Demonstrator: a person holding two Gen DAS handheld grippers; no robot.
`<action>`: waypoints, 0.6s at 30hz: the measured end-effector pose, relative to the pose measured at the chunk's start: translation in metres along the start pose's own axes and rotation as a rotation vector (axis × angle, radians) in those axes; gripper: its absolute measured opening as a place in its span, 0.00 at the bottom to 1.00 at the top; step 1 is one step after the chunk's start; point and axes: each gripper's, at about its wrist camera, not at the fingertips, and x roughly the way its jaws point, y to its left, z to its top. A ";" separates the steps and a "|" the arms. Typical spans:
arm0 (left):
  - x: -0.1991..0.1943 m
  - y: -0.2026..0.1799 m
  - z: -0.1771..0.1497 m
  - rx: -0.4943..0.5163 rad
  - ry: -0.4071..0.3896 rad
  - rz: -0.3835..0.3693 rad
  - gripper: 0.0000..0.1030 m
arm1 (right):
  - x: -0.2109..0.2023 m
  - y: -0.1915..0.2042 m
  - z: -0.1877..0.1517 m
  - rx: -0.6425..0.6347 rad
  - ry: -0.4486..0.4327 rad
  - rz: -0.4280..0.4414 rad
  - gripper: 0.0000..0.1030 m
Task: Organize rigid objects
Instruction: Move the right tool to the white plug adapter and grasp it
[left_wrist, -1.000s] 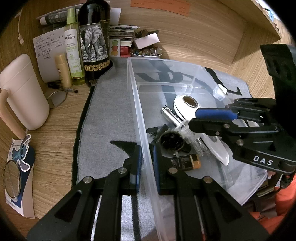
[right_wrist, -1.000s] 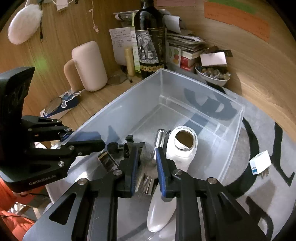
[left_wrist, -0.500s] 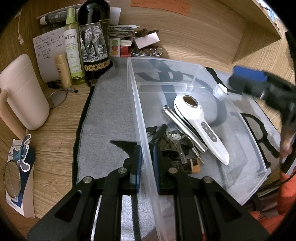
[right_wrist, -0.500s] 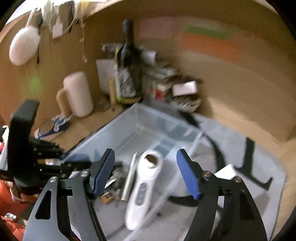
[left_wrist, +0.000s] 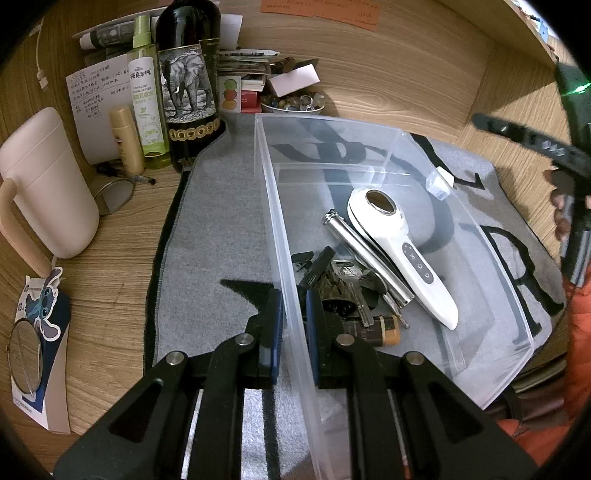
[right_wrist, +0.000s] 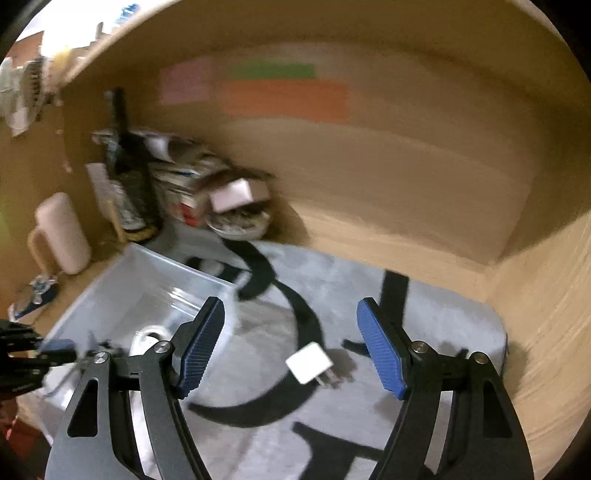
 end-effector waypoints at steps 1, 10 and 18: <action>0.000 0.000 0.000 -0.001 0.000 0.000 0.12 | 0.010 -0.006 -0.003 0.012 0.026 0.001 0.70; 0.001 0.001 -0.002 0.003 0.005 0.005 0.12 | 0.073 -0.022 -0.035 0.085 0.183 0.052 0.70; 0.001 0.002 -0.003 -0.002 0.005 0.005 0.12 | 0.104 -0.031 -0.051 0.123 0.262 0.053 0.67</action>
